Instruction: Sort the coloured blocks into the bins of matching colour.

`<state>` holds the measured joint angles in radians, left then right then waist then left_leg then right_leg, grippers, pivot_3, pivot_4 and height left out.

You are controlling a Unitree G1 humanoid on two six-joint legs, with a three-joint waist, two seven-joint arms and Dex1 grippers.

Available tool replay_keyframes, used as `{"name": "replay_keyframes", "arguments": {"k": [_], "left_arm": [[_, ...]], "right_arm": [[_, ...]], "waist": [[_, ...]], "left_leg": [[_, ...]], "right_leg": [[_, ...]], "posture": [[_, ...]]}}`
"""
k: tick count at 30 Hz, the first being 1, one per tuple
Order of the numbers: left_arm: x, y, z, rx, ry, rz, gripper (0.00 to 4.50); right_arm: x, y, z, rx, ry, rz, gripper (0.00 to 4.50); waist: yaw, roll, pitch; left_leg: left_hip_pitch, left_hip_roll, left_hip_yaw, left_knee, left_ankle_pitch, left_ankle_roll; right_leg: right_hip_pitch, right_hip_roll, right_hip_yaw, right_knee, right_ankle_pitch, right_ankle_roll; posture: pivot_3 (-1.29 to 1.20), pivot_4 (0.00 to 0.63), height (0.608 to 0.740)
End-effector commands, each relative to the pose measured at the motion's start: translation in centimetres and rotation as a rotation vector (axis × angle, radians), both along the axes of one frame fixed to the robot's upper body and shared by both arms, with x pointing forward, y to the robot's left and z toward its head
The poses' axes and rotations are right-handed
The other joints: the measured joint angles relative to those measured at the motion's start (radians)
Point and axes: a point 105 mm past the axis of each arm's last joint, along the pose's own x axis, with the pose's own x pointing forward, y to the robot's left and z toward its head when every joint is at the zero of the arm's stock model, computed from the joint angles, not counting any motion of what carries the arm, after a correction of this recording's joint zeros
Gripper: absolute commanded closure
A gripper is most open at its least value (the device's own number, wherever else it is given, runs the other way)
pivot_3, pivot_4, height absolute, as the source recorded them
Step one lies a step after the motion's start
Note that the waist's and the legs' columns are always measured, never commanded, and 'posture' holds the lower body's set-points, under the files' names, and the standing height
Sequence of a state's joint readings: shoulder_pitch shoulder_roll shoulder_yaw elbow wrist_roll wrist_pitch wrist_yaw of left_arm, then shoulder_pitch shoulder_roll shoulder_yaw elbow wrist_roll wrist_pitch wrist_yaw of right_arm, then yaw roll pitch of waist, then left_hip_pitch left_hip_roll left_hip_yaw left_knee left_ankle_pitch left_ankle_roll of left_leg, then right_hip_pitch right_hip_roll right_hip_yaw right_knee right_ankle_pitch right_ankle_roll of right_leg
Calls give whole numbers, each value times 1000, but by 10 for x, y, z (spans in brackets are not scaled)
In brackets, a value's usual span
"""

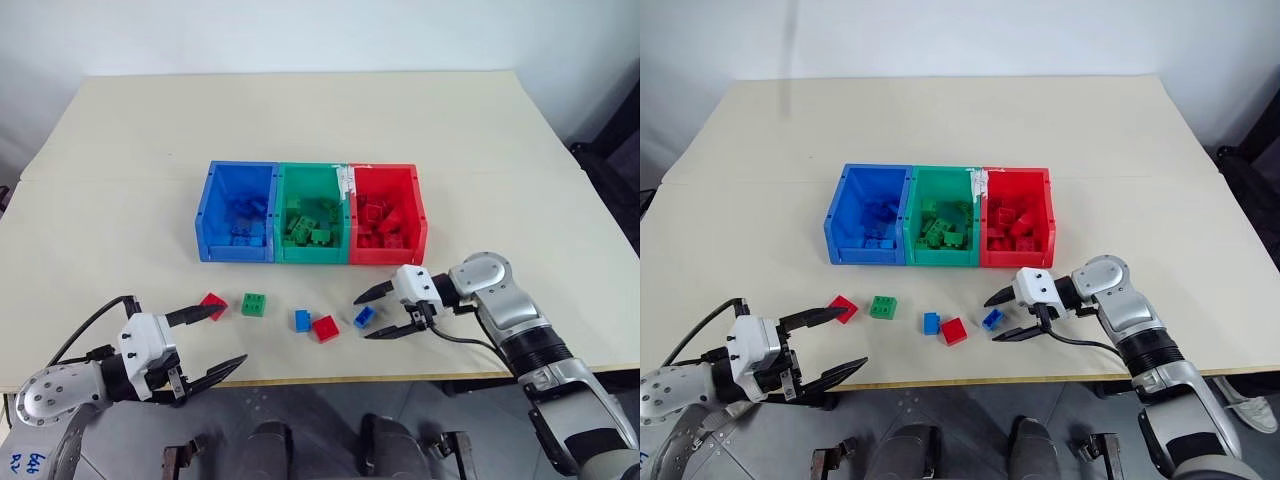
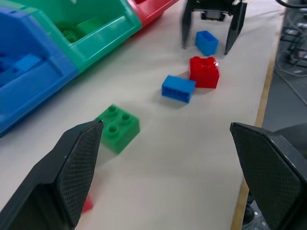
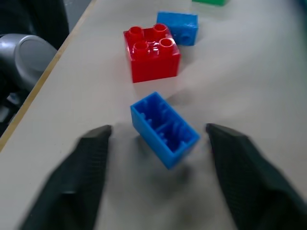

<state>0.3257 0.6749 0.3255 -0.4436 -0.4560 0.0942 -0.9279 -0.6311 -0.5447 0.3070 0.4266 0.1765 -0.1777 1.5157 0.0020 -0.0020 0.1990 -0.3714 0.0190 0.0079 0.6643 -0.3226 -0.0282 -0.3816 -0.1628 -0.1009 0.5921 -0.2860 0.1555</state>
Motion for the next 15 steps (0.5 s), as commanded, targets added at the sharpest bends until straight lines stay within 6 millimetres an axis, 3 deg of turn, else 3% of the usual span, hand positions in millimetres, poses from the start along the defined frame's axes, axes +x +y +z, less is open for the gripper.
{"name": "replay_keyframes", "arguments": {"k": [1, 5, 8, 11, 15], "left_arm": [[-2, -4, 11, -18, -45, -5, 0], [-2, -4, 13, -33, -50, 7, 0], [-3, 3, 13, -44, -54, 47, 0], [-5, 14, 14, -69, -65, 122, 0], [-10, 31, 11, -96, -71, 237, 0]], "right_arm": [[-1, 7, 4, 7, -26, 38, 2668], [-1, 4, 10, 14, -37, 36, 3977], [0, 9, 32, 88, -32, 25, 3979], [-1, 34, 71, 240, 19, 9, 3979], [1, 73, 106, 334, 61, -17, 3979]], "waist": [[-2, 0, 0], [-4, 0, 0], [-4, 0, 0], [-9, 0, 0], [-12, 0, 0]], "left_leg": [[0, 0, 0, 0, 0, 0], [0, 0, 0, 0, 0, 0], [0, 0, 0, 0, 0, 0], [0, 1, 1, 0, 0, 0], [0, 3, 2, 0, -1, -2]], "right_leg": [[0, 0, 0, 0, 0, 0], [0, 0, 0, 0, 0, 0], [-1, 0, 0, 0, 0, 0], [-1, 0, 0, 1, 0, 0], [-3, 1, 0, 3, -1, -1]], "posture": [[0, 150, 740], [0, 150, 740], [0, 150, 740], [0, 150, 740], [0, 150, 740]]}}
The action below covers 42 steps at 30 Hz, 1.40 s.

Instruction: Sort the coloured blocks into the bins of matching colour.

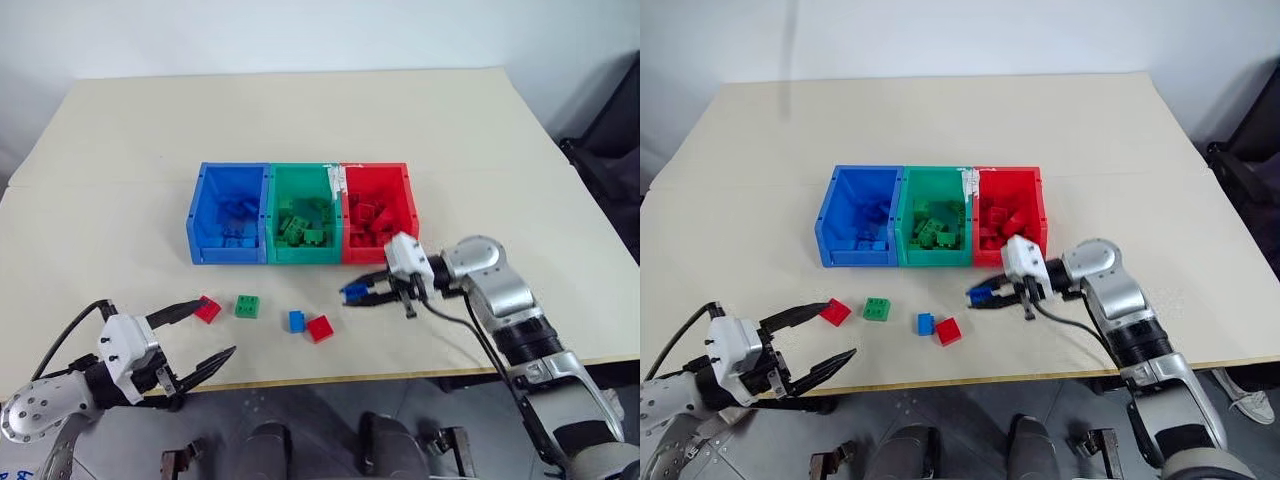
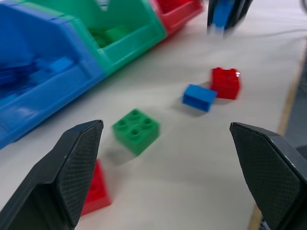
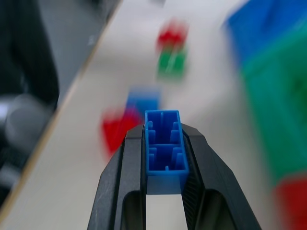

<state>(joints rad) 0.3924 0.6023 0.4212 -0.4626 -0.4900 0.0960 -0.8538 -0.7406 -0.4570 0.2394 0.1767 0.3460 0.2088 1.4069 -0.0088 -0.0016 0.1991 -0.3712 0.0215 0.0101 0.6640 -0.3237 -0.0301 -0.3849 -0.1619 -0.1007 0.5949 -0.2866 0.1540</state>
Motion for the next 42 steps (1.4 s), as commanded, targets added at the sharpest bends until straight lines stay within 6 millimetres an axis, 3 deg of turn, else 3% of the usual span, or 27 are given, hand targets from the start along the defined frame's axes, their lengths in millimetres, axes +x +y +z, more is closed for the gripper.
{"name": "replay_keyframes", "arguments": {"k": [1, 7, 12, 20, 23, 24, 28, 32, 36, 40, 42], "left_arm": [[-9, 19, 5, -38, -36, 119, 0], [-18, 52, 7, -119, -82, 339, 0], [-22, 51, 7, -129, -91, 368, 0], [-17, 45, 11, -119, -96, 344, 0], [-11, 37, 13, -115, -94, 298, 0], [-9, 36, 14, -116, -95, 286, 0], [-2, 33, 14, -107, -86, 249, 0], [9, 15, 15, -82, -72, 133, 0], [17, -4, 11, -36, -24, -26, 0], [22, -15, 4, 39, -2, -145, 0], [28, -26, 7, 31, -15, -203, 0]], "right_arm": [[0, 41, 38, 99, 19, -15, 3979], [32, 113, 56, 106, -16, -223, 3979], [59, 152, 66, 128, -108, -383, 3979], [59, 158, 65, 171, -56, -351, 1244], [50, 138, 71, 216, -91, -257, 187], [49, 128, 69, 212, -97, -242, 30], [49, 97, 61, 186, -151, -236, 30], [33, 42, 57, 234, -186, -175, 30], [7, -19, 29, 180, -237, -125, 30], [-7, -61, 6, 96, -194, -162, 30], [-17, -87, -15, -26, -200, -175, 30]], "waist": [[-2, 0, 0], [-14, -1, -1], [-21, -3, -2], [-24, -3, -2], [-22, -3, -2], [-19, -3, -2], [-20, -4, -3], [-20, -4, -2], [-12, -4, -2], [-19, -4, -2], [-18, -3, -2]], "left_leg": [[0, 0, 0, 0, 0, 0], [-3, 1, 3, 0, -1, -1], [-4, 1, 5, 1, -1, -1], [-4, 2, 6, 0, -3, -1], [-4, 4, 7, 0, -3, -2], [-4, 4, 7, 0, -3, -2], [-4, 4, 8, 1, -3, -1], [-4, 5, 9, 0, -4, -2], [-3, 5, 10, 1, -5, -1], [-2, 6, 12, 1, -5, -1], [0, 7, 16, 0, -5, -1]], "right_leg": [[-1, 0, 0, 1, 0, 0], [-10, 0, -1, 10, -2, -4], [-12, 0, 0, 12, -2, -4], [-13, 0, -1, 12, -3, -6], [-14, 1, -1, 12, -3, -6], [-14, 1, -1, 12, -3, -6], [-13, 1, -1, 12, -3, -6], [-13, 3, -1, 12, -3, -6], [-13, 3, -1, 10, -3, -6], [-12, 3, -1, 10, -2, -5], [-12, 3, 0, 10, -2, -5]], "posture": [[0, 150, 740], [0, 150, 740], [0, 150, 740], [0, 150, 740], [0, 150, 740], [0, 150, 740], [0, 150, 740], [0, 150, 740], [0, 150, 740], [0, 150, 740], [0, 150, 740]]}}
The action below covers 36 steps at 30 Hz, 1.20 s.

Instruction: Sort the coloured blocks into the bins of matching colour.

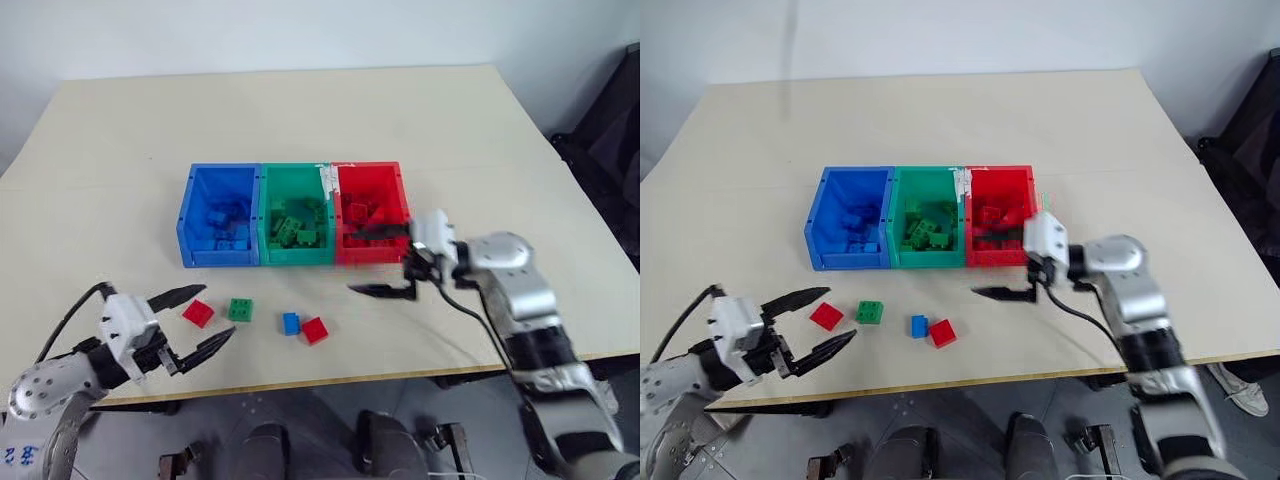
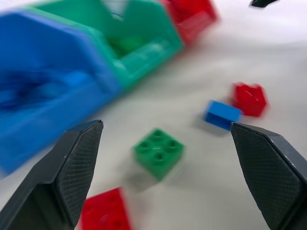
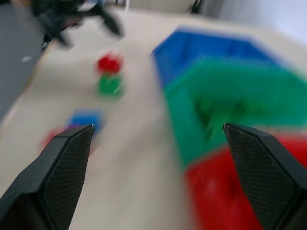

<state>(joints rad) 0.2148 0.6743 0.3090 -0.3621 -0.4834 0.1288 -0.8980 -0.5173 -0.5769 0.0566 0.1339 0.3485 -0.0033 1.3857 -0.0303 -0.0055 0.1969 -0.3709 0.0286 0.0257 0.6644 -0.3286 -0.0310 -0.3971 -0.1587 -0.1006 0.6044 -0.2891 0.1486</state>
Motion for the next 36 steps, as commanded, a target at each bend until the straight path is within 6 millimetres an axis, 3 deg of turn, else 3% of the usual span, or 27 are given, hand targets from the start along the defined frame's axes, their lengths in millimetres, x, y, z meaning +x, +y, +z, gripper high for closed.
{"name": "replay_keyframes", "arguments": {"k": [1, 5, 8, 15, 19, 23, 31, 34, 36], "left_arm": [[4, -16, 7, 9, -37, -101, 0], [15, -28, 16, 32, -100, -172, 0], [16, -26, 16, 28, -95, -179, 0], [7, -11, 15, 25, -34, -171, 0], [-5, 0, 9, 56, -10, -149, 0], [-12, 9, 11, 11, 3, -68, 0], [-28, 9, 9, 3, 11, -5, 0], [-31, 9, 11, -10, 11, 16, 0], [-32, 10, 10, -9, 12, 20, 0]], "right_arm": [[-17, -29, -8, -122, -63, 7, 30], [-23, -66, -23, -124, -5, -140, 30], [-22, -66, -25, -106, -6, -161, 30], [-24, -11, -13, -86, 53, -2, 30], [-20, 25, -21, -190, 98, 53, 30], [-30, 57, -33, -255, 126, 182, 30], [-22, 80, -67, -341, 81, 192, 30], [-18, 84, -66, -311, 91, 165, 589], [-18, 84, -67, -313, 84, 165, 1242]], "waist": [[5, 1, 0], [14, 1, 0], [3, 1, 0], [5, 1, 1], [5, 1, 1], [9, 1, 1], [16, 0, 0], [16, 0, 0], [16, 0, 0]], "left_leg": [[0, 0, 0, 0, 0, 0], [0, 0, 0, 2, 0, 0], [2, 1, 1, 2, 0, 0], [2, 2, 1, 2, 0, 0], [2, 1, 1, 2, 0, 0], [1, 1, 0, 2, 0, 0], [1, 1, 0, 3, 0, 0], [1, 1, 0, 3, 0, 0], [1, 1, 0, 3, 0, 0]], "right_leg": [[0, 0, 0, 0, 0, 0], [1, 0, 0, 0, 0, 0], [1, 0, 0, 0, 1, 0], [1, 0, 1, 1, 1, 0], [1, 0, 1, 1, 1, -1], [1, 0, 0, 1, 1, -1], [1, 0, 0, 1, 1, -1], [1, 1, 1, 2, 1, -1], [1, 1, 1, 2, 1, -1]], "posture": [[0, 150, 740], [0, 150, 740], [0, 150, 740], [0, 150, 740], [0, 150, 740], [0, 150, 740], [0, 150, 740], [0, 150, 740], [0, 150, 740]]}}
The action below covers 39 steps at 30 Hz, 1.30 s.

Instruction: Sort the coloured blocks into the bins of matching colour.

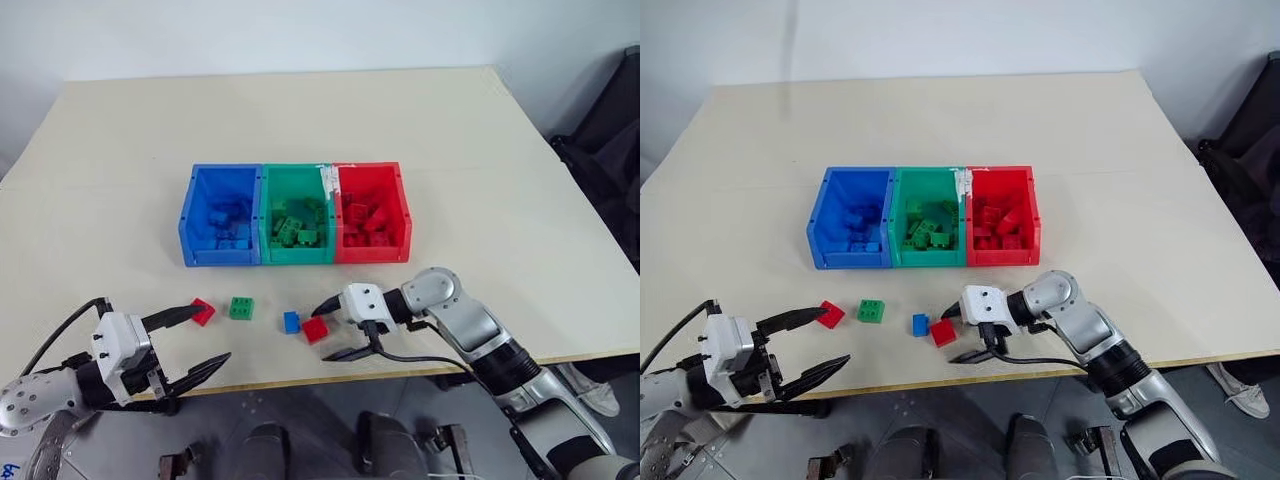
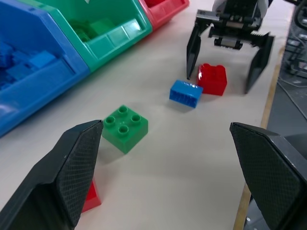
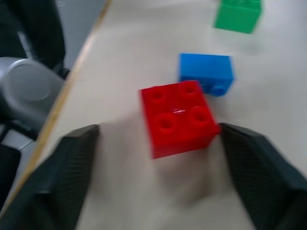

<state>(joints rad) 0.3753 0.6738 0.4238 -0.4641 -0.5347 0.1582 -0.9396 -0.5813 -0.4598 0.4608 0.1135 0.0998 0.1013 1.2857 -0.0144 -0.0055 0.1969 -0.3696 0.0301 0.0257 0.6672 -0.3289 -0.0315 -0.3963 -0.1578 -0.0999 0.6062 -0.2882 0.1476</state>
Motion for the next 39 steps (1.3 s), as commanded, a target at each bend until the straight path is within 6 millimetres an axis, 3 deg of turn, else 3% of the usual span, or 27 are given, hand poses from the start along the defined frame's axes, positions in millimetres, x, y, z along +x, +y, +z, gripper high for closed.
{"name": "replay_keyframes", "arguments": {"k": [1, 6, 8, 12, 16, 20, 26, 30, 35, 39], "left_arm": [[-3, 0, 9, -15, -35, 7, 0], [-1, -3, 8, -28, -40, 6, 0], [0, -4, 7, -32, -43, 6, 0], [-1, -2, 4, -56, -41, 23, 0], [3, -1, 7, -63, -74, 41, 0], [12, -1, 15, -83, -124, 60, 0], [20, -9, 25, -108, -146, 29, 0], [21, -11, 29, -121, -168, 32, 0], [20, -4, 26, -106, -177, 73, 0], [19, 12, 24, -94, -185, 141, 0]], "right_arm": [[4, 1, 2, 13, -25, -18, 1666], [6, 3, 7, 53, -6, -51, 3071], [5, 1, 12, 77, 16, -68, 3068], [2, -18, 44, 227, 39, -98, 3068], [32, -41, 91, 403, 19, -266, 3068], [69, -70, 119, 479, -72, -451, 3068], [100, -92, 126, 492, -160, -584, 3068], [109, -95, 114, 477, -140, -617, 3068], [110, -96, 113, 478, -166, -601, 1361], [98, -95, 122, 504, -201, -508, 58]], "waist": [[0, 0, 0], [0, 0, 0], [1, 0, 0], [11, 0, 0], [12, 0, 0], [11, 0, 0], [10, 0, 0], [10, 0, 0], [8, 0, 0], [9, 0, 0]], "left_leg": [[0, 0, 0, 0, 0, 0], [0, 0, 0, 0, 0, 0], [0, 0, 0, 0, 0, 0], [-1, 0, 0, 0, 0, 0], [-1, 0, 0, 0, -1, 0], [0, 1, 0, 0, -1, 0], [-1, 0, 1, 0, -1, 0], [-1, 0, 1, 0, -1, 0], [-1, 1, 1, 0, -1, 0], [-1, 1, 1, 0, -1, 0]], "right_leg": [[0, 0, 0, 0, 0, 0], [0, 0, 0, 0, 0, 0], [0, 0, 0, 0, 0, 0], [0, 0, 0, -1, 0, 0], [0, 0, 0, -1, 0, 0], [0, 1, 0, -1, 0, 0], [0, 1, 0, -1, 0, 0], [0, 1, 0, -1, 0, 0], [0, 1, 0, -1, 0, 0], [0, 1, 0, -1, 0, 0]], "posture": [[0, 150, 740], [0, 150, 740], [0, 150, 740], [0, 150, 740], [0, 150, 740], [0, 150, 740], [0, 150, 740], [0, 150, 740], [0, 150, 740], [0, 150, 740]]}}
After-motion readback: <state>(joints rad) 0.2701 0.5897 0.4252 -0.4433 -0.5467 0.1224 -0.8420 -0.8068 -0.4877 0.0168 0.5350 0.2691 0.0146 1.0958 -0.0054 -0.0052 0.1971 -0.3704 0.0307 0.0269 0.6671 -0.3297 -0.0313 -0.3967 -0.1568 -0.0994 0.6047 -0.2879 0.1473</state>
